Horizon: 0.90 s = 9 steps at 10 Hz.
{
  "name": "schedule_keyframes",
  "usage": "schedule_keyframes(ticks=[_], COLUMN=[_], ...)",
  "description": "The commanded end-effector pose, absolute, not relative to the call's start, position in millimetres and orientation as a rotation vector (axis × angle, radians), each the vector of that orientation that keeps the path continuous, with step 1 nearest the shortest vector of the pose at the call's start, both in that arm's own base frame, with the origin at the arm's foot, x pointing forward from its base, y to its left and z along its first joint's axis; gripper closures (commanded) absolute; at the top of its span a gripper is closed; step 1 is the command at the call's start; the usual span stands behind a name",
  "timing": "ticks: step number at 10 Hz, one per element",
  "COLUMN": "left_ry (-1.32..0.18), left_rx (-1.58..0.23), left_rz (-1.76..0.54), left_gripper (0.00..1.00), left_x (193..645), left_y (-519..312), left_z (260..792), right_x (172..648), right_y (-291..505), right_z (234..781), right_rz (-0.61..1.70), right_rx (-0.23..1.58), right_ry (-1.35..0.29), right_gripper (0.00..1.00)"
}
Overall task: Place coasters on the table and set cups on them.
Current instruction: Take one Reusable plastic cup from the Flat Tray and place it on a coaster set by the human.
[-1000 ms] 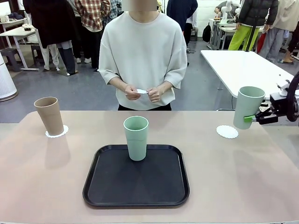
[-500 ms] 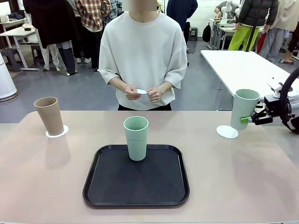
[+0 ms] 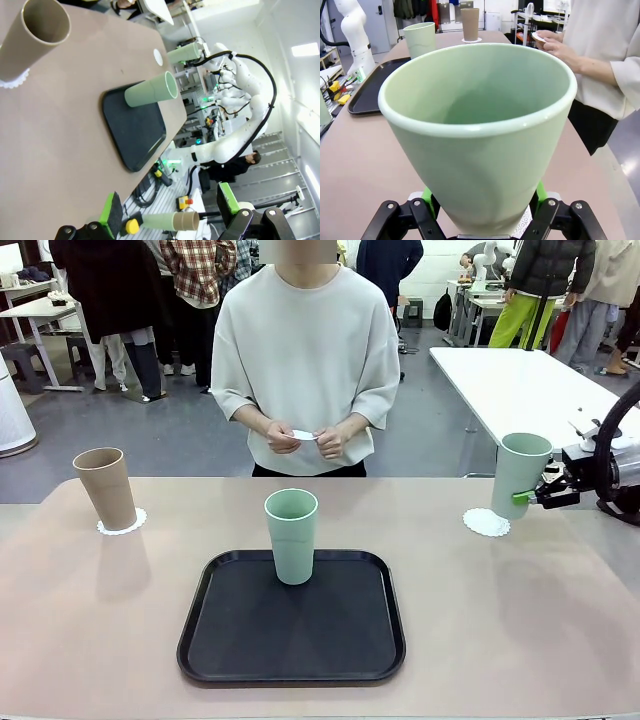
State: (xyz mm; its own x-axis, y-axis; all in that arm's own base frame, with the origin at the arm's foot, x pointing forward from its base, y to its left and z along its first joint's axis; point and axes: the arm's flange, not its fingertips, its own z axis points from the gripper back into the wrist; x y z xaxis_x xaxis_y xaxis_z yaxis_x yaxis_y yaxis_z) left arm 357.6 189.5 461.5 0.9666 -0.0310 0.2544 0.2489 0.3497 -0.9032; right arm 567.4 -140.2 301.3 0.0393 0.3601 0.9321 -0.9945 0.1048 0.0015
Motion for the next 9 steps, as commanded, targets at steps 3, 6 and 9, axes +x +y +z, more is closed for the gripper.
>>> schedule_keyframes(ticks=[3,6,9], left_ry=[-0.215,-0.215,-0.215], left_rx=[-1.206,-1.206,-1.206], left_rz=[-0.186,-0.186,-0.186], left_gripper=[0.00,0.00,0.00], left_x=[356.1,356.1,356.1], left_y=[190.1,190.1,190.1], left_z=[463.5,463.5,463.5], right_x=[577.6,586.0,595.7], right_y=[-141.5,-139.4,-139.5], right_z=[294.0,286.8,270.1], right_rz=[1.299,1.316,1.296], right_rx=[0.926,0.948,0.955], right_ry=[-1.053,-1.106,-1.060], right_gripper=[0.18,0.18,0.18])
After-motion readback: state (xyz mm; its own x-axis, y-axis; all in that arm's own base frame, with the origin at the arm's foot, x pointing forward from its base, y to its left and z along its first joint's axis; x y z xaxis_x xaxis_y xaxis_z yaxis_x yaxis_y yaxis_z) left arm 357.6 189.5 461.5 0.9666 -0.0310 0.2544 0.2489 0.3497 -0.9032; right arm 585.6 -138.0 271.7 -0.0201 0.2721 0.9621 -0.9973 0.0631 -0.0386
